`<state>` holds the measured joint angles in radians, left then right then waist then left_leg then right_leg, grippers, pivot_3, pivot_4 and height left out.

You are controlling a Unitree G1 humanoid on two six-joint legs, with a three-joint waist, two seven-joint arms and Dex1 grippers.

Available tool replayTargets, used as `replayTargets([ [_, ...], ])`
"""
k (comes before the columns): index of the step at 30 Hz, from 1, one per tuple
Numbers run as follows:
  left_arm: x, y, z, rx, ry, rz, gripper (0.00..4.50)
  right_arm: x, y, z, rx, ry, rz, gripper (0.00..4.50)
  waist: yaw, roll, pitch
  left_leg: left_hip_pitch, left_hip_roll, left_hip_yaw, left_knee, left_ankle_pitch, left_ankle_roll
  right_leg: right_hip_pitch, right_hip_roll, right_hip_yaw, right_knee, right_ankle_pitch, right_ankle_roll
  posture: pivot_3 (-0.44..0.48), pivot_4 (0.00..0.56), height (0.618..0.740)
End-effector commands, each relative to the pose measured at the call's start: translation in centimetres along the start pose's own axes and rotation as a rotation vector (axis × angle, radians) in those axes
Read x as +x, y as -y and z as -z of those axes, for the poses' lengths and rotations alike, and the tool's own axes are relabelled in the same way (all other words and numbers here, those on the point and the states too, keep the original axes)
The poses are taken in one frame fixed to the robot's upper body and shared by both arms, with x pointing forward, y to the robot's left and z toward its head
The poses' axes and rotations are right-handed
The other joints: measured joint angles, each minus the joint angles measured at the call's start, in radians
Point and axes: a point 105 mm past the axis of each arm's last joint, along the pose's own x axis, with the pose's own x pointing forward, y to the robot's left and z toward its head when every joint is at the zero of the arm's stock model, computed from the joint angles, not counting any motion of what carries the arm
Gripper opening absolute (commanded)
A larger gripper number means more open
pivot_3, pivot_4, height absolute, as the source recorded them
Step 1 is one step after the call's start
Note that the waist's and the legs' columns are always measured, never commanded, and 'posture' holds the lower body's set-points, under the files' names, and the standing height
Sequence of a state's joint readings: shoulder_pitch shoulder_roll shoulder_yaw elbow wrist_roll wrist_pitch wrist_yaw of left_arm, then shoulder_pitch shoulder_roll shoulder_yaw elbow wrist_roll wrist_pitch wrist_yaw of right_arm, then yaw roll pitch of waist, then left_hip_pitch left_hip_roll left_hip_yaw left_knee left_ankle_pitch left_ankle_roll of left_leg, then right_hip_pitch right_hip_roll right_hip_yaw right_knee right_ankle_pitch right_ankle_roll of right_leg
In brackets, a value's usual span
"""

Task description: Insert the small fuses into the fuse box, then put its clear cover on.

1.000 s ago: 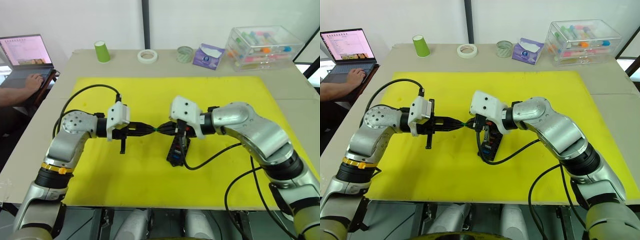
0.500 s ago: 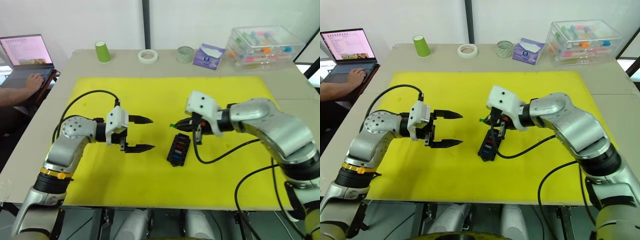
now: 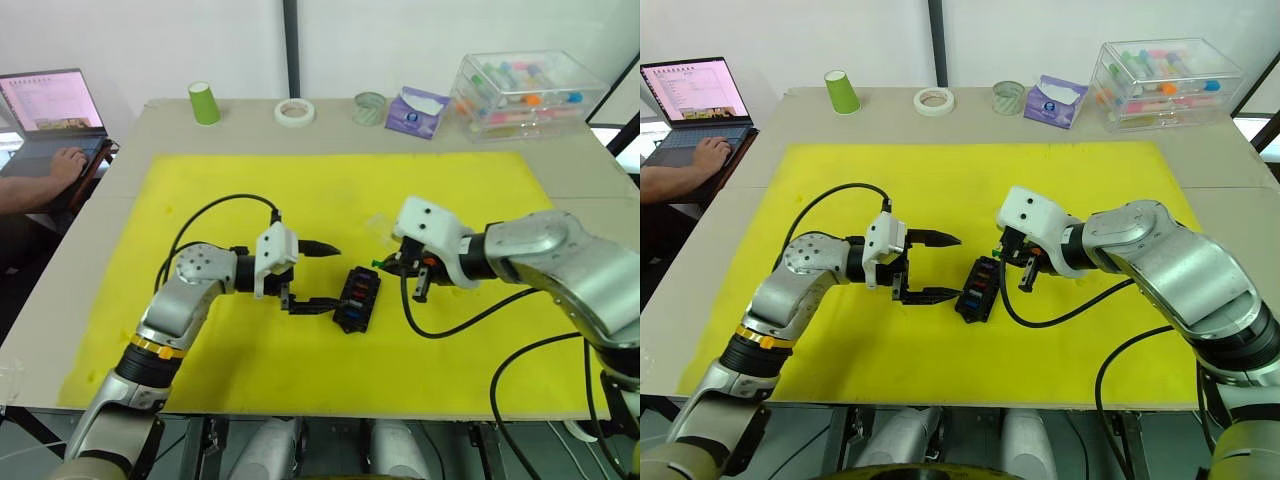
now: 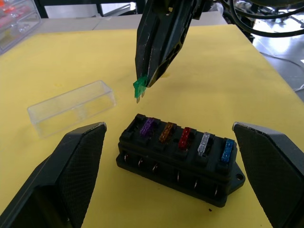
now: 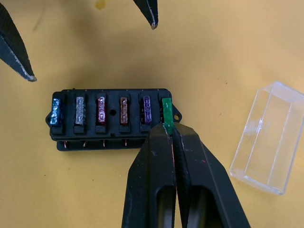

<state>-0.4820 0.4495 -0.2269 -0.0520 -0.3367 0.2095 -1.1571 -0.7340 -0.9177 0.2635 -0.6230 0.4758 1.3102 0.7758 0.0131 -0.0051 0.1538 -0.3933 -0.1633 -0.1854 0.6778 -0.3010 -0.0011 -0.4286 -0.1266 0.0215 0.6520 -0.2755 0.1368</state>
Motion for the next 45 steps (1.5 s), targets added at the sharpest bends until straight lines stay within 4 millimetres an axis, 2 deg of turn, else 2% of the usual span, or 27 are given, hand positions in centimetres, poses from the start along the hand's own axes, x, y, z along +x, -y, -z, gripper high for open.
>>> replayTargets([
  [1,0.4,0.0,-0.2,0.007,0.01,0.007,4.47,0.2,0.2,-1.0,-0.031,0.032,0.019,0.0,0.0,0.0,0.0,0.0,0.0,0.0,0.0,0.0,0.0,0.0,0.0,0.0,0.0,0.0,0.0,0.0,0.15,0.74],
  [11,0.7,0.0,-0.2,-0.004,0.004,0.002,4.47,1.4,0.2,-0.8,-0.032,0.032,0.005,0.0,0.0,0.0,0.0,0.0,0.0,0.0,0.0,0.0,0.0,0.0,0.0,0.0,0.0,0.0,0.0,0.0,0.15,0.74],
  [27,0.6,-0.1,-0.6,0.006,-0.005,0.0,4.47,2.1,0.4,0.2,-0.024,0.012,0.006,0.0,0.0,0.0,0.0,0.0,0.0,0.0,0.0,0.0,0.0,0.0,0.0,0.0,0.0,0.0,0.0,0.0,0.15,0.74],
  [45,0.6,-0.3,-0.8,0.006,-0.01,-0.002,4.47,2.5,0.7,0.5,-0.001,0.011,0.011,0.0,0.0,0.0,0.0,0.0,0.0,0.0,0.0,0.0,0.0,0.0,0.0,0.0,0.0,0.0,0.0,0.0,0.15,0.74],
])
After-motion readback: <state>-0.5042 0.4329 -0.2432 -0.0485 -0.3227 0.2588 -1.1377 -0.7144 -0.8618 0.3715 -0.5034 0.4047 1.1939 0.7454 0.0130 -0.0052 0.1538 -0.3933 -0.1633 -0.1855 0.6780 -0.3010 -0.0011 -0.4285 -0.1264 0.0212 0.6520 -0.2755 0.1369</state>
